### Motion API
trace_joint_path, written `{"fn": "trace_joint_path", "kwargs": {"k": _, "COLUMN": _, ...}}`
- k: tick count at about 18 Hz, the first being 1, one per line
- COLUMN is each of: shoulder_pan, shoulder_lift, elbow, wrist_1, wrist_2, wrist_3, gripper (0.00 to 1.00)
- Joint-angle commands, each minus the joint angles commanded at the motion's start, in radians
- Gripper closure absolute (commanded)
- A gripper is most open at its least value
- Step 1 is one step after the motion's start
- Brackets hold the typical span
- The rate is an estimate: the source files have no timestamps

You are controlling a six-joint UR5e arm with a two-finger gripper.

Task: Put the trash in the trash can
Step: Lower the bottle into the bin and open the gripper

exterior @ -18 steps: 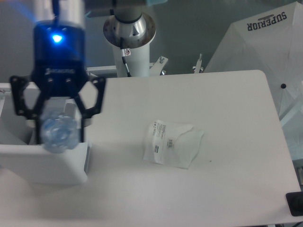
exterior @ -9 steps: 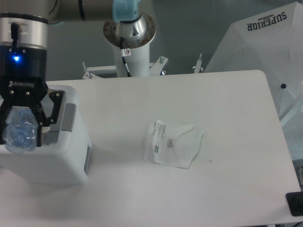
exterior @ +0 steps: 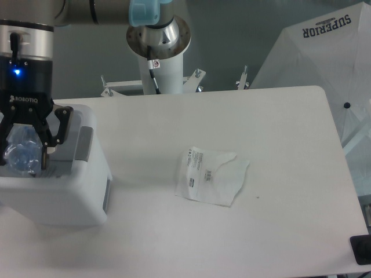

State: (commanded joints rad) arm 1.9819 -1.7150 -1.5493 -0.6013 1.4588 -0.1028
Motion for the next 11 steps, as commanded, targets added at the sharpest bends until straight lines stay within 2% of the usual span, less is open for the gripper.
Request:
{"fn": "trace_joint_path", "kwargs": {"k": 1, "shoulder_pan": 0.000, "shoulder_lift": -0.002, "elbow": 0.003, "wrist_1": 0.002, "wrist_2": 0.002, "wrist_3": 0.000, "gripper": 0.00}}
{"fn": "trace_joint_path", "kwargs": {"k": 4, "shoulder_pan": 0.003, "shoulder_lift": 0.002, "elbow": 0.012, "wrist_1": 0.000, "wrist_2": 0.005, "wrist_3": -0.005, "gripper": 0.00}}
{"fn": "trace_joint_path", "kwargs": {"k": 6, "shoulder_pan": 0.005, "shoulder_lift": 0.023, "elbow": 0.005, "wrist_1": -0.003, "wrist_2": 0.006, "wrist_3": -0.006, "gripper": 0.00}}
{"fn": "trace_joint_path", "kwargs": {"k": 8, "shoulder_pan": 0.024, "shoulder_lift": 0.032, "elbow": -0.011, "wrist_1": -0.009, "wrist_2": 0.049, "wrist_3": -0.009, "gripper": 0.00}}
{"fn": "trace_joint_path", "kwargs": {"k": 9, "shoulder_pan": 0.066, "shoulder_lift": 0.050, "elbow": -0.032, "wrist_1": -0.009, "wrist_2": 0.090, "wrist_3": -0.014, "gripper": 0.00}}
{"fn": "trace_joint_path", "kwargs": {"k": 11, "shoulder_pan": 0.155, "shoulder_lift": 0.081, "elbow": -0.107, "wrist_1": -0.009, "wrist_2": 0.104, "wrist_3": -0.014, "gripper": 0.00}}
